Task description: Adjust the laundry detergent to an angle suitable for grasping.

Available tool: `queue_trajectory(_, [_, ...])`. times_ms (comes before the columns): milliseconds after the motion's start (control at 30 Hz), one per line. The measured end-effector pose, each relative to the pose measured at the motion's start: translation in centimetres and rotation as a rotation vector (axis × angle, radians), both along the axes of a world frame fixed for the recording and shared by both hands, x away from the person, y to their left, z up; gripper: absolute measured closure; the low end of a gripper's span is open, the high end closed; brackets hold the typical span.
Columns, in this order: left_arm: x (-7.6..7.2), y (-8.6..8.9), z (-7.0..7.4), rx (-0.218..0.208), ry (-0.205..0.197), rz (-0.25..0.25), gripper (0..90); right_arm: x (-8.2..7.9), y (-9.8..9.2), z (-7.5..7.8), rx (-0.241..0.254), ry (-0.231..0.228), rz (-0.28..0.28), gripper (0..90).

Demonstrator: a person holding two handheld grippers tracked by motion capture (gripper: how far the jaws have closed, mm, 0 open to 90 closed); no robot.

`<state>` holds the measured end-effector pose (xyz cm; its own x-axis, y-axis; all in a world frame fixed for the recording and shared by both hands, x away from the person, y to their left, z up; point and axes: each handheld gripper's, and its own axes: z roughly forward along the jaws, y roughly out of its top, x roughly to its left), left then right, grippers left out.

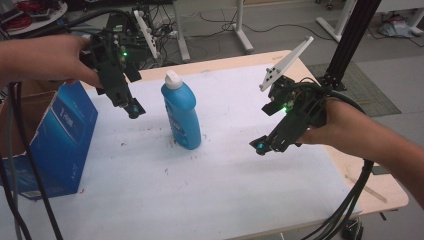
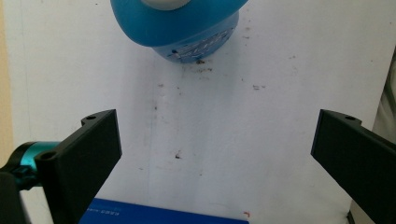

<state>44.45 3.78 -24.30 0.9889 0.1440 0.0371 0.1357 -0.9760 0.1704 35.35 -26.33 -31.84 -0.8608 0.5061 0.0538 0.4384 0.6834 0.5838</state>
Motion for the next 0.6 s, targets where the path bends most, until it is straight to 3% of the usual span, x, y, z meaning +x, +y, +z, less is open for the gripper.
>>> queue_trajectory(33, [0.0, 0.0, -0.1, -0.003, 0.001, 0.000, 1.7, 0.0, 0.0, 0.0, 0.000, 0.000, 0.000, 1.7])
queue_trajectory(67, [0.0, 0.1, -0.1, -0.002, 0.002, 0.001, 1.6, 0.0, -0.3, -0.4, 0.039, -0.024, -0.029, 1.6])
queue_trajectory(167, [0.0, 0.1, -0.2, 0.001, 0.002, 0.003, 1.7, -0.1, -0.7, -0.7, 0.090, -0.060, -0.071, 1.6])
queue_trajectory(600, [0.0, -0.1, -0.2, -0.003, 0.001, 0.001, 1.7, -0.9, -1.5, -3.3, 0.269, -0.187, -0.222, 1.6])
